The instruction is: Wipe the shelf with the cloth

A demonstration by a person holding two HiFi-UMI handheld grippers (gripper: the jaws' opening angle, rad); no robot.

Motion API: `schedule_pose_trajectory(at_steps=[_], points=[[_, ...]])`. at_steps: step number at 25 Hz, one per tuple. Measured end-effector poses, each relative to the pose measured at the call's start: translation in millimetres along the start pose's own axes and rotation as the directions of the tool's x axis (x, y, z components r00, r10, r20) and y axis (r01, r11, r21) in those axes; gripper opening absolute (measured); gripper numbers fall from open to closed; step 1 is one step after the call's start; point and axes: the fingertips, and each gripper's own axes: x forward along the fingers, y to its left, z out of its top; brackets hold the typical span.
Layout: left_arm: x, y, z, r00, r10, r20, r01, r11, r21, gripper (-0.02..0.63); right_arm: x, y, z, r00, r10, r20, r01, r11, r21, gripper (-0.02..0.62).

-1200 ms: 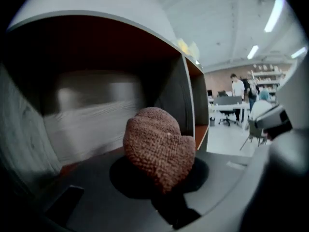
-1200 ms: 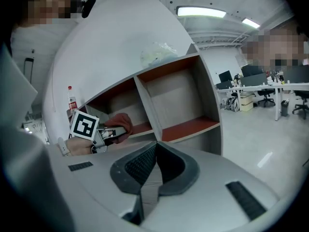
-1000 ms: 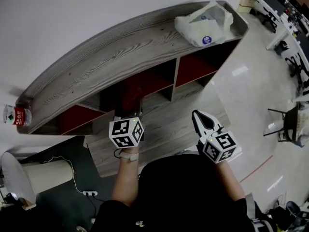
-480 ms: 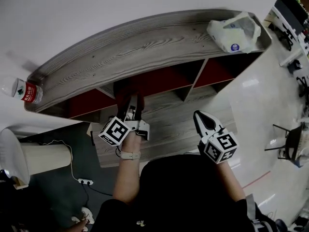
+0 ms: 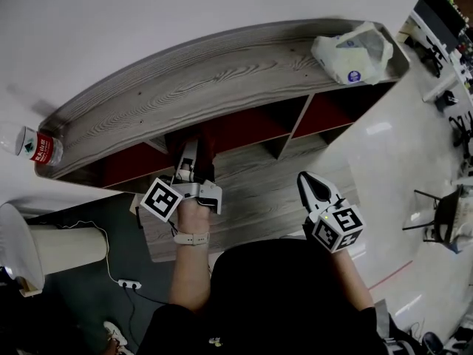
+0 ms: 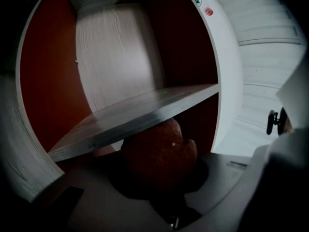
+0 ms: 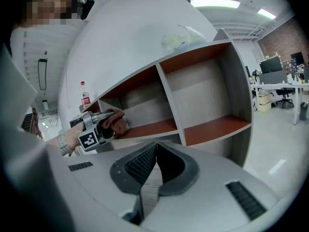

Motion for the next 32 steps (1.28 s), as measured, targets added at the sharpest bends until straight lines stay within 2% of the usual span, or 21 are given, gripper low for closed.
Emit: schedule_pose_trajectory(at_steps=[4, 8, 13, 18, 25, 32], points=[[6.7, -31.5, 14.6, 0.998, -0.057, 0.037, 0.055, 0.997, 0.046, 0.077, -0.6, -0.2, 0.0, 1.0, -0.003, 0.0, 0.003, 1.0, 0.0, -0.002], [13.1, -66.0, 28.9, 0.985, -0.143, 0.094, 0.136, 0.988, 0.078, 0.077, -0.8, 0.0, -0.2, 1.0, -0.001, -0.002, 0.001, 1.0, 0.001, -0.002], [15.3, -69.9, 33.1, 0.974, -0.16, 0.159, 0.154, 0.987, 0.05, 0.077, -0.5, 0.7, -0.3, 1.0, 0.004, -0.006, -0.004, 1.0, -0.003, -0.002], [23.3, -65.7, 39.6, 0.954, -0.191, 0.233, 0.186, 0.982, 0.043, 0.077, -2.0, -2.8, -1.5, 1.0, -0.002, -0.01, 0.002, 1.0, 0.0, -0.002], [40.6, -38.2, 49.0, 0.957, -0.127, 0.261, 0.12, 0.992, 0.044, 0.077, -5.3, -6.8, 0.3, 1.0, -0.014, -0.005, 0.014, 1.0, -0.001, -0.002], [38.5, -2.8, 39.2, 0.966, -0.016, 0.257, 0.021, 1.0, -0.017, 0.078, -7.3, -11.4, 3.0, 1.0, -0.026, 0.003, 0.026, 1.0, 0.003, -0.002]])
